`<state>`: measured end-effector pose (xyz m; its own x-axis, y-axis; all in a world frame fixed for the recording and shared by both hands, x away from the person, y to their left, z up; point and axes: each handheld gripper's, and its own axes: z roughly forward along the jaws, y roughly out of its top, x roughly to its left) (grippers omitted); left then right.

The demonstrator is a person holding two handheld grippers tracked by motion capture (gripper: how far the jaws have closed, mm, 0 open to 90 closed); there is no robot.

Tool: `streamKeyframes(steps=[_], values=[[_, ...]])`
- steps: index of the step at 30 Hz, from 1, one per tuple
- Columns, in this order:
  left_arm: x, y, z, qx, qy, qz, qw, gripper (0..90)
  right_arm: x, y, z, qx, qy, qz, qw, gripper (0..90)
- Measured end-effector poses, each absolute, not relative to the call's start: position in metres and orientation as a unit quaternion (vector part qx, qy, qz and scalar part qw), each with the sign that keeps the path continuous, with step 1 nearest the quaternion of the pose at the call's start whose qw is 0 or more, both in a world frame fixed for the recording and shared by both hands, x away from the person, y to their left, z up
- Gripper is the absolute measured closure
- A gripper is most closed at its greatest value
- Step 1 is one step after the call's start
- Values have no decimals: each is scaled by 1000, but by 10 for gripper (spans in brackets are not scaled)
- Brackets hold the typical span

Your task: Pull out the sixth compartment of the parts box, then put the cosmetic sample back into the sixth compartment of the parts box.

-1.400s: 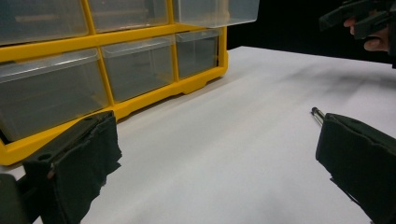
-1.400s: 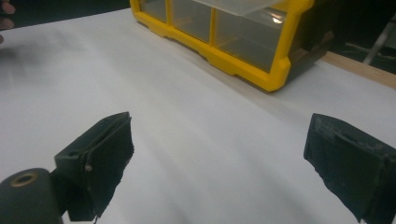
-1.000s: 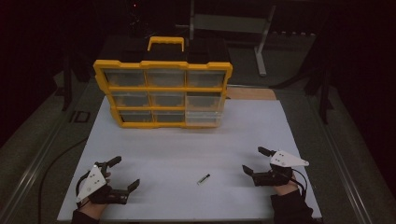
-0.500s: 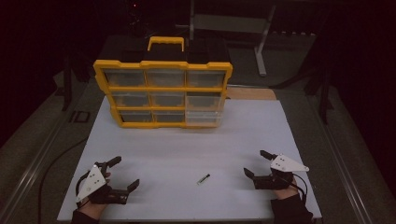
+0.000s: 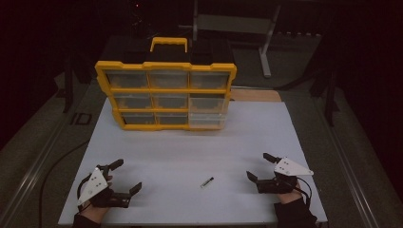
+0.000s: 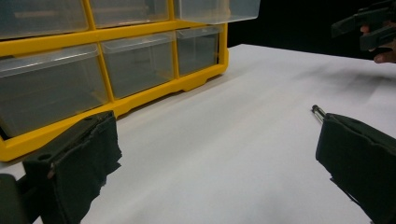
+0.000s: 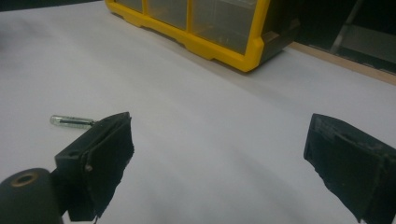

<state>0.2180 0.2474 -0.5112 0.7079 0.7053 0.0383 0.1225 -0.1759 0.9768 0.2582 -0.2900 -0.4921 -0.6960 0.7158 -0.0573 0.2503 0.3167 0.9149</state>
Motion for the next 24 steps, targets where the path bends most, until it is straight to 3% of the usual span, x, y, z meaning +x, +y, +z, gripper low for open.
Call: streamKeyframes(steps=[24], values=[[223,245,-511,730,289,239,572,2,255,-291,-490,312,771,506,230,82]])
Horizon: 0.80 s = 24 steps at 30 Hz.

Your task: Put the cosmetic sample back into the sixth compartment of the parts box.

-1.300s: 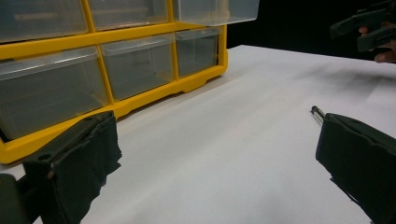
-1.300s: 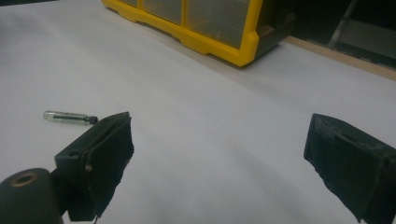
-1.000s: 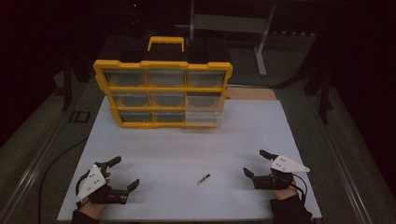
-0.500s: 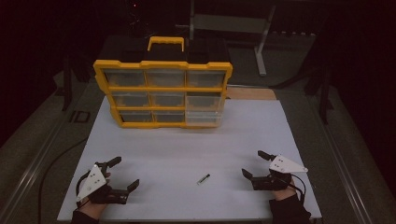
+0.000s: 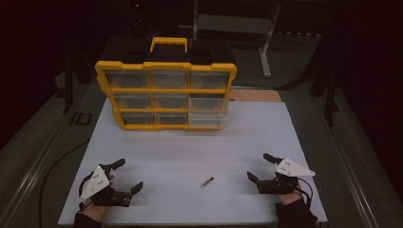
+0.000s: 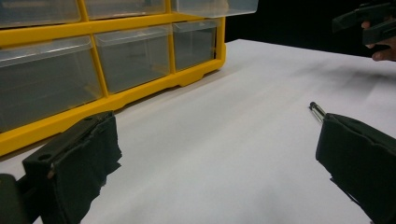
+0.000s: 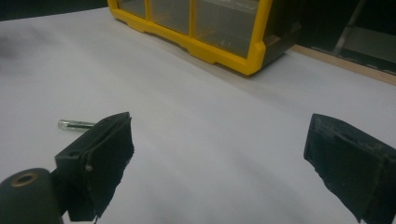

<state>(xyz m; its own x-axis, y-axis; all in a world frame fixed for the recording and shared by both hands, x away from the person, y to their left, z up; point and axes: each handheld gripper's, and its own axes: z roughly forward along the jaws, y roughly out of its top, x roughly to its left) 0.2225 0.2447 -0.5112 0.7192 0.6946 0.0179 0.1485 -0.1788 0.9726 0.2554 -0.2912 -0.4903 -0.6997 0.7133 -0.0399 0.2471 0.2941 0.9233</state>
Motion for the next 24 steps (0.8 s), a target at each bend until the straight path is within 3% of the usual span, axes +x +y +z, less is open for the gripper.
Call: streamKeyframes(steps=[24], values=[[229,228,-461,755,281,202,557,2,255,-286,-489,311,769,511,224,82]])
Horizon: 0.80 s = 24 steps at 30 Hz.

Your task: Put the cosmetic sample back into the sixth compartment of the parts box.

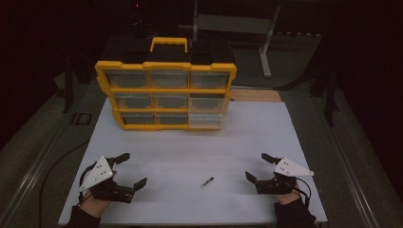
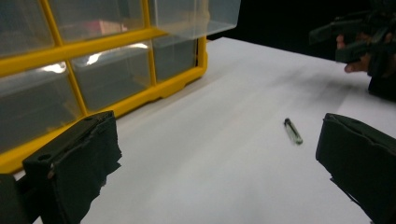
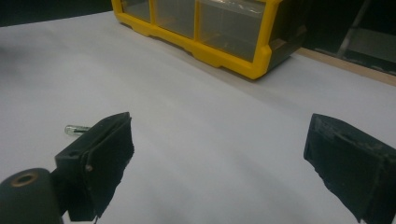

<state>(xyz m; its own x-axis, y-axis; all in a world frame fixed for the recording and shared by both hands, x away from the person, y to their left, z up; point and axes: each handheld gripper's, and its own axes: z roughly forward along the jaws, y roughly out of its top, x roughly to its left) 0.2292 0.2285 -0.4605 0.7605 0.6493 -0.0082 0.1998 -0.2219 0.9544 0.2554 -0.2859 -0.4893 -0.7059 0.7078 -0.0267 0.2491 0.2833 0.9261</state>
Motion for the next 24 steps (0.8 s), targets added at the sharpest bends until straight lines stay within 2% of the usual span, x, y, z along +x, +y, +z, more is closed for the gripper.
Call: streamKeyframes(steps=[16,24], values=[[249,196,-429,775,255,173,552,2,255,-285,-487,309,767,513,231,83],[259,168,-419,781,241,162,553,2,255,-285,-487,308,766,514,230,83]])
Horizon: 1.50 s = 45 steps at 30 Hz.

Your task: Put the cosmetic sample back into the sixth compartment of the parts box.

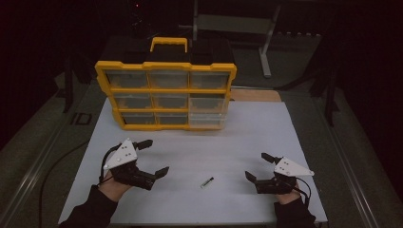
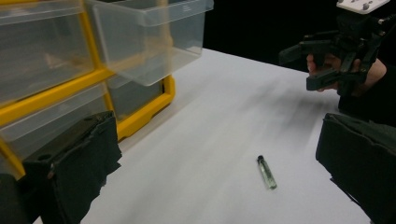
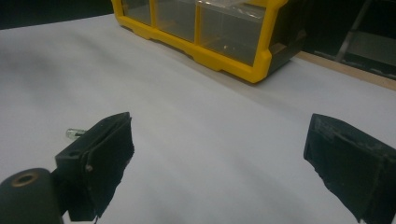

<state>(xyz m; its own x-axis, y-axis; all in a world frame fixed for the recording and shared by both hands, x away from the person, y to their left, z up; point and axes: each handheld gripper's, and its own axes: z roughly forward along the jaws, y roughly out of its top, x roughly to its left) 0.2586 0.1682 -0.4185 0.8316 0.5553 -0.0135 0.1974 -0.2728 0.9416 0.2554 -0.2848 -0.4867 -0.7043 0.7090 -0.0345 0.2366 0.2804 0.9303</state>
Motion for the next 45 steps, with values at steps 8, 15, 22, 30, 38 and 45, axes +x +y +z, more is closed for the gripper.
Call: streamKeyframes(steps=[8,15,22,30,38,45], values=[[265,146,-417,779,239,153,559,2,256,-284,-487,307,767,514,228,83],[272,125,-417,789,227,146,552,2,256,-284,-487,307,768,514,227,83],[280,101,-425,800,236,109,540,2,256,-283,-487,304,770,514,227,83],[281,73,-442,822,244,95,505,2,256,-283,-488,304,770,513,226,83],[276,51,-461,846,243,84,468,2,256,-283,-487,303,770,513,227,83],[274,40,-473,861,235,78,443,2,256,-282,-488,302,772,511,226,83]])
